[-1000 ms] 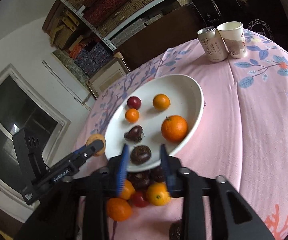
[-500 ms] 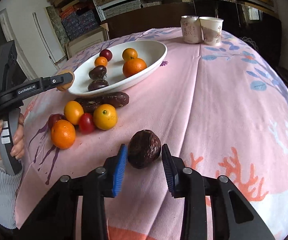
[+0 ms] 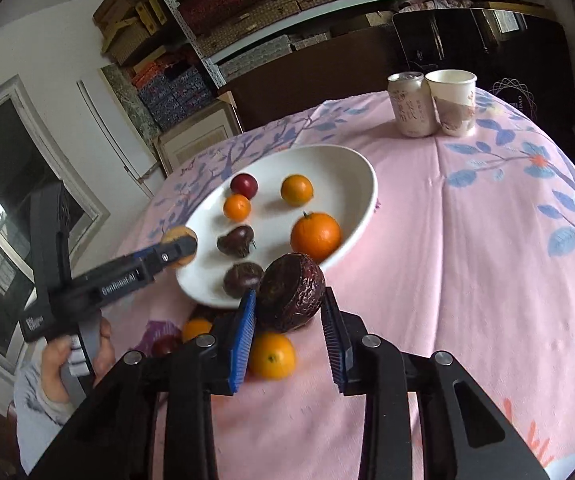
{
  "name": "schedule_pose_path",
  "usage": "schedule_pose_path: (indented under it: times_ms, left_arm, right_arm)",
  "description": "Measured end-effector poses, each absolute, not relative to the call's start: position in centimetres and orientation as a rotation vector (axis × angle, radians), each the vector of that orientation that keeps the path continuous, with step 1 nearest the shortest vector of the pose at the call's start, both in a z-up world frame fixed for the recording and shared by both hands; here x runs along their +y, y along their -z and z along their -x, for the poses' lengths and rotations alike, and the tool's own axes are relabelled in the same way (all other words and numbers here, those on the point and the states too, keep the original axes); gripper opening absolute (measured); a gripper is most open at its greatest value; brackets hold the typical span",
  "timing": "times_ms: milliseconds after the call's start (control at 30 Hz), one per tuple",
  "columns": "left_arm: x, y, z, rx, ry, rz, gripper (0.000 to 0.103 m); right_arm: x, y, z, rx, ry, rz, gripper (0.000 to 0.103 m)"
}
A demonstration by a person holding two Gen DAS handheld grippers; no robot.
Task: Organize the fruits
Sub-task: 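Carry the yellow fruit over the plate with left gripper while right carries the dark fruit, then lower both held fruits onto the white plate and open both grippers, then grasp a red plum with the left gripper while the right grasps a yellow citrus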
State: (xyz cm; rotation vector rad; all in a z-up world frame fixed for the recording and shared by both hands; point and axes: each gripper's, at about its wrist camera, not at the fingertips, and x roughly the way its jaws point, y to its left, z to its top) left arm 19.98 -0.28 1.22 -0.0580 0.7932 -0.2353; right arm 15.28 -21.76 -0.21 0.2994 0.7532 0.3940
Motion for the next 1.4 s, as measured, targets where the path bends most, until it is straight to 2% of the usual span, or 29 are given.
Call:
schedule_pose_path:
  times_ms: [67,100,133,167,200,533,667,800,1167,1400]
  left_arm:
    - [-0.2,-0.6,-20.5,0.806,0.226,0.058,0.042]
    - [-0.2,-0.3,-20.5,0.801,0.22,0.053,0.05]
    - [0.0,-0.2,-20.5,0.788,0.206,0.047,0.069]
    - [0.2,-0.2,-20.4,0.765,0.186,0.044,0.078]
    - [0.5,-0.4,-20.2,0.741,0.167,0.046,0.088]
    - [0.9,-0.3,-18.2,0.754,0.159,0.024,0.091]
    - [1.5,-0.5,-16.5,0.742,0.161,0.049,0.092]
    - [2.0,-0.3,-14.6,0.735,0.136,0.037,0.094]
    - [3.1,1.2,-9.3,0.774,0.131,0.041,0.094]
    - [2.5,2.1,-9.5,0.813,0.12,0.013,0.094]
  right_arm:
    - [-20.3,0.4,-17.7,0.749,-0.398,-0.306,0.036]
    - [-20.0,0.7,-18.4,0.725,-0.387,-0.307,0.053]
    - [-19.8,1.0,-18.7,0.697,-0.366,-0.304,0.064]
    - [-19.8,1.5,-18.6,0.689,-0.342,-0.294,0.07]
    - [-19.8,1.8,-18.5,0.708,-0.361,-0.285,0.07]
    - [-21.8,3.4,-17.4,0.741,-0.347,-0.372,0.075]
    - [-23.5,3.4,-15.1,0.709,-0.306,-0.428,0.085]
    - [-24.8,4.3,-13.2,0.712,-0.275,-0.481,0.087]
    - [-26.2,5.4,-9.3,0.699,-0.239,-0.521,0.091]
    - [-26.5,5.6,-8.5,0.694,-0.245,-0.539,0.091]
